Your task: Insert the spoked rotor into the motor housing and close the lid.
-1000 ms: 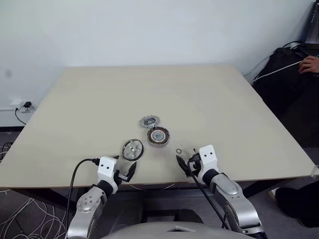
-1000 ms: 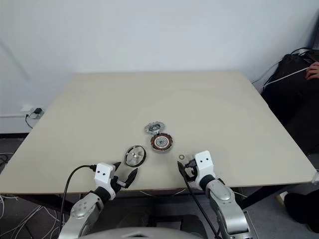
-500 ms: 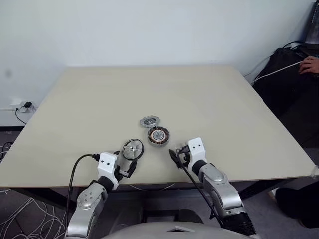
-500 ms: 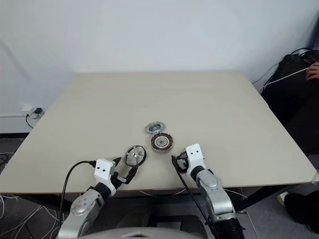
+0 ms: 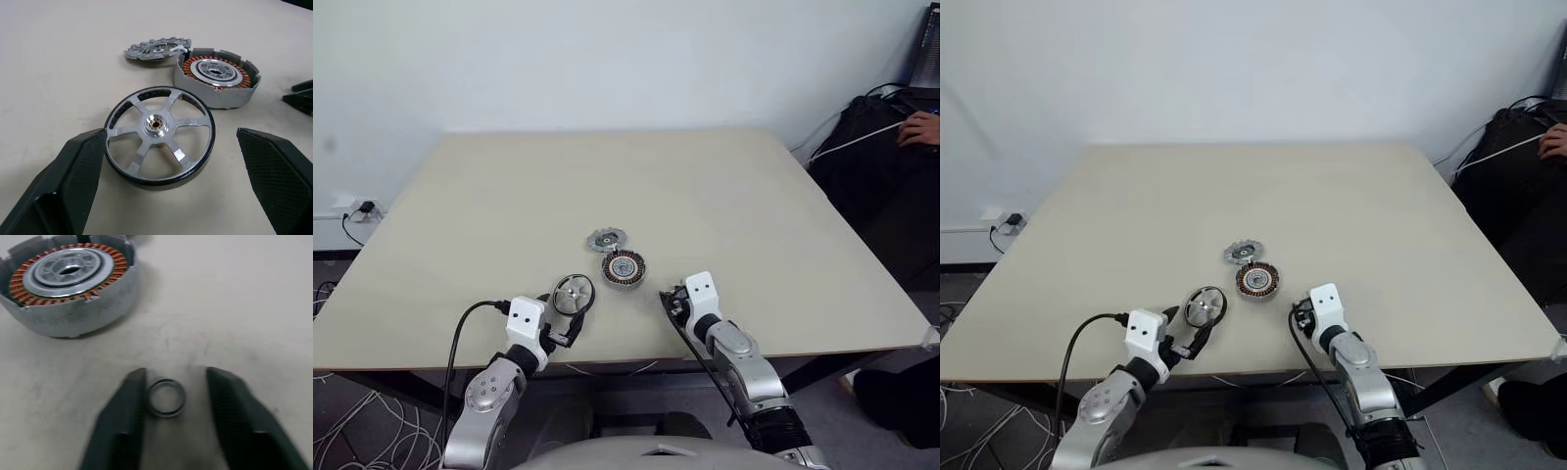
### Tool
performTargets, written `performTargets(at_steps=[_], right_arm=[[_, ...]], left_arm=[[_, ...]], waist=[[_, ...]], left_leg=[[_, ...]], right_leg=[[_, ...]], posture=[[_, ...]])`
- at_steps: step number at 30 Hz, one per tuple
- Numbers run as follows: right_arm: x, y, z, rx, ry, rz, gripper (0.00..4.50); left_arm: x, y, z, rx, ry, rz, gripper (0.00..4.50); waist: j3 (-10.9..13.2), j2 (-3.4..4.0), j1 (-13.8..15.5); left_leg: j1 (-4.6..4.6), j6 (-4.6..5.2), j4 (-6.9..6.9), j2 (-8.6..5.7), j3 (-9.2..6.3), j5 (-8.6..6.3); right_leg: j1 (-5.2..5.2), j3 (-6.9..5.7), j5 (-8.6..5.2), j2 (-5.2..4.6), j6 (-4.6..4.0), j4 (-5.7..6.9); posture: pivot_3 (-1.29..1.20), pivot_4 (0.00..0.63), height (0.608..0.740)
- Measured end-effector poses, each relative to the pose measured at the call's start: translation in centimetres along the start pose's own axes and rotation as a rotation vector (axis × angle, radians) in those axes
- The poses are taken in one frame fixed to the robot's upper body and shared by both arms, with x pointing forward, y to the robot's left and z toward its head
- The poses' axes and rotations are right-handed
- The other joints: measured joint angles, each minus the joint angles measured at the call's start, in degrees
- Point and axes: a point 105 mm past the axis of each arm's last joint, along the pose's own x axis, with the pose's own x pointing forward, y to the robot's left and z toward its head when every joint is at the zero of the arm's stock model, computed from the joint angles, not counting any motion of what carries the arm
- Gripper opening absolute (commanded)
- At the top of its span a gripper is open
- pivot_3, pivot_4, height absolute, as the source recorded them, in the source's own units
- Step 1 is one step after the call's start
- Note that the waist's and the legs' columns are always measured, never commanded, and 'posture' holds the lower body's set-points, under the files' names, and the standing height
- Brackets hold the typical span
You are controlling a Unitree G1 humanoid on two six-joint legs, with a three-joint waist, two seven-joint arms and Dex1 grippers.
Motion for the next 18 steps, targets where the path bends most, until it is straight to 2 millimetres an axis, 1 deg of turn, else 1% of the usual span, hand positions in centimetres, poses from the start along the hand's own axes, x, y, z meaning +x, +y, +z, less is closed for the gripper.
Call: performTargets(at_steps=[1,7,11,13,16,18], right_arm=[[-0.2,0.0,-0.1,0.002,0.0,-0.001,0.7],[-1.3,0.3,-0.5,0.009,-0.003,-0.006,0.68],[-2.0,0.6,-0.4,0.008,0.007,0.004,0.68],[-2.0,0.9,0.3,0.003,-0.008,0.021,0.68],[-1.2,1.2,2.6,-0.016,-0.063,0.031,0.68],[-0.5,1.7,4.2,-0.037,-0.098,0.036,0.68]], left_arm=[[0.0,0.0,0.0,0.0,0.001,-0.001,4.5],[0.1,-0.2,0.4,0.001,-0.001,-0.005,4.5],[0.1,-0.4,0.3,-0.004,0.011,-0.01,4.5],[0.2,-0.4,0.3,-0.003,0.011,-0.011,4.5],[0.2,-0.4,0.4,-0.002,0.009,-0.01,4.5],[0.2,-0.4,0.4,-0.003,0.009,-0.008,4.5]], waist=[[0.0,-0.01,0.0],[0.0,-0.02,0.1],[0.0,0.01,0.1],[0.1,0.03,-0.1],[0.1,0.03,-0.2],[0.1,0.03,-0.2]], left_leg=[[0.0,0.0,0.0,0.0,0.0,0.0],[-0.01,0.0,0.0,0.0,0.0,0.0],[-0.03,0.0,0.0,0.0,0.0,0.0],[-0.03,0.0,0.0,0.0,0.0,0.0],[-0.02,0.0,0.0,0.0,0.0,0.0],[-0.02,0.0,0.0,0.0,0.0,0.0]], right_leg=[[0.0,0.0,0.0,0.0,0.0,0.0],[0.0,0.0,-0.02,-0.03,-0.01,-0.01],[-0.01,0.01,-0.02,-0.04,0.0,0.0],[-0.03,0.04,-0.03,-0.03,0.03,0.01],[-0.04,0.04,-0.12,-0.03,0.25,0.03],[-0.04,0.02,-0.11,-0.03,0.23,0.03]], posture=[[0.0,0.0,0.74],[0.0,0.0,0.74],[0.0,0.0,0.74],[0.0,0.0,0.74],[0.0,0.0,0.74],[0.0,0.0,0.74]])
